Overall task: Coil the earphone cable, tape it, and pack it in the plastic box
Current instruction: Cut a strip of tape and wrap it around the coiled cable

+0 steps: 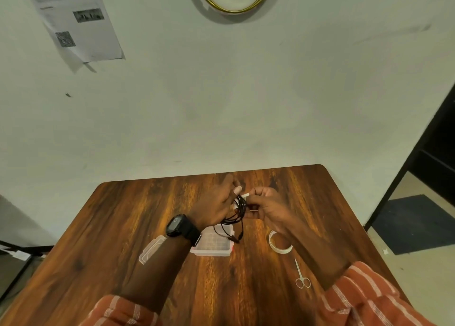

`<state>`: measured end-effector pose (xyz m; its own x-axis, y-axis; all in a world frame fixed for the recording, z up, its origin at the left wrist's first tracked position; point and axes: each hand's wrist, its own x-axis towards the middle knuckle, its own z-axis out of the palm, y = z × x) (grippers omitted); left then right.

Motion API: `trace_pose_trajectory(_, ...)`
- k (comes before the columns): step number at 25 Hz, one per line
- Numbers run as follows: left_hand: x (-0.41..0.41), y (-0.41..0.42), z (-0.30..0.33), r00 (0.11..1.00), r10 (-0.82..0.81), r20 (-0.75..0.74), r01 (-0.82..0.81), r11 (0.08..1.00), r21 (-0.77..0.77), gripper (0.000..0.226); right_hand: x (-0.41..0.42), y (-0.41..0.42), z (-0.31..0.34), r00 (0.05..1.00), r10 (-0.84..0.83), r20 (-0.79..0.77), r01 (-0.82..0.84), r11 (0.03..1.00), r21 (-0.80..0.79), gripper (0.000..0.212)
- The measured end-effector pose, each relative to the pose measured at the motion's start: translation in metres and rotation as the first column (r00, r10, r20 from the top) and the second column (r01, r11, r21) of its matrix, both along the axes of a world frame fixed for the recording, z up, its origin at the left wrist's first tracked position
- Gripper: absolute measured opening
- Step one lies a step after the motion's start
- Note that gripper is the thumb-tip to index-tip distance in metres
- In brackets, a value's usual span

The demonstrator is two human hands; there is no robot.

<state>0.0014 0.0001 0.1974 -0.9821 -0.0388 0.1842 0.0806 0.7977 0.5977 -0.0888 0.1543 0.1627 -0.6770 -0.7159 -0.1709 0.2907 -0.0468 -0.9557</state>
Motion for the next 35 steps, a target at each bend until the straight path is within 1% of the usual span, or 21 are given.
trace_pose_trajectory(2,0.0,0.001,0.001,1.0,0.001,-0.02,-0.002,1.0,-0.026,0.022,0.001,-0.002,0.0,0.993,0.043,0.112,-0.035,0.997,-0.073,0.01)
trace_pose_trajectory(5,0.003,0.001,0.002,1.0,0.006,-0.018,-0.006,1.0,0.003,0.02,0.006,-0.002,0.002,0.968,0.103,0.23,-0.066,0.984,-0.163,0.008)
trace_pose_trajectory(9,0.007,-0.001,0.005,0.999,-0.004,-0.035,0.008,0.996,0.088,0.018,0.015,-0.003,0.003,0.879,0.246,0.409,-0.111,0.938,-0.327,0.023)
trace_pose_trajectory(11,0.007,-0.003,0.003,0.999,0.001,-0.037,0.003,0.993,0.114,0.018,0.019,-0.003,0.005,0.863,0.264,0.43,-0.097,0.923,-0.373,0.021)
trace_pose_trajectory(13,0.01,-0.005,-0.002,0.999,0.012,-0.032,-0.006,0.988,0.157,0.019,0.024,-0.003,0.007,0.869,0.252,0.426,-0.077,0.919,-0.387,0.017)
trace_pose_trajectory(16,0.015,-0.007,-0.005,1.0,0.017,0.0,-0.016,0.971,0.239,0.027,0.025,-0.005,0.008,0.855,0.231,0.463,-0.041,0.923,-0.383,0.016)
trace_pose_trajectory(18,0.02,-0.007,-0.007,0.999,0.023,0.031,-0.031,0.955,0.294,0.028,0.026,-0.007,0.009,0.828,0.233,0.509,-0.051,0.937,-0.345,0.025)
trace_pose_trajectory(20,0.024,-0.006,-0.009,0.999,0.028,0.016,-0.031,0.957,0.287,0.026,0.027,-0.008,0.009,0.827,0.196,0.526,-0.068,0.965,-0.253,0.033)
trace_pose_trajectory(23,0.027,-0.006,-0.011,1.0,0.028,-0.007,-0.026,0.969,0.244,0.026,0.028,-0.01,0.008,0.856,0.153,0.494,-0.102,0.986,-0.129,0.024)
trace_pose_trajectory(25,0.028,-0.009,-0.013,1.0,0.02,-0.009,-0.017,0.971,0.238,0.025,0.028,-0.011,0.007,0.857,0.179,0.483,-0.147,0.984,-0.102,0.018)
trace_pose_trajectory(27,0.029,-0.011,-0.013,0.999,0.037,-0.018,-0.032,0.974,0.226,0.019,0.027,-0.011,0.007,0.868,0.192,0.457,-0.174,0.981,-0.082,0.014)
trace_pose_trajectory(29,0.029,-0.013,-0.015,0.999,0.05,-0.012,-0.046,0.969,0.243,0.015,0.024,-0.014,0.007,0.897,0.207,0.389,-0.206,0.977,-0.046,0.01)
trace_pose_trajectory(31,0.027,-0.016,-0.018,0.997,0.072,0.011,-0.072,0.951,0.301,0.012,0.022,-0.019,0.008,0.939,0.202,0.277,-0.219,0.975,0.032,0.008)
trace_pose_trajectory(32,0.027,-0.019,-0.02,0.996,0.081,0.026,-0.085,0.929,0.361,0.011,0.022,-0.023,0.01,0.958,0.19,0.216,-0.21,0.975,0.073,0.009)
trace_pose_trajectory(34,0.028,-0.027,-0.024,0.994,0.088,0.071,-0.112,0.853,0.51,0.014,0.021,-0.034,0.015,0.982,0.163,0.098,-0.177,0.972,0.154,0.02)
trace_pose_trajectory(35,0.029,-0.032,-0.028,0.992,0.089,0.092,-0.126,0.807,0.577,0.02,0.021,-0.039,0.018,0.986,0.157,0.051,-0.164,0.969,0.183,0.026)
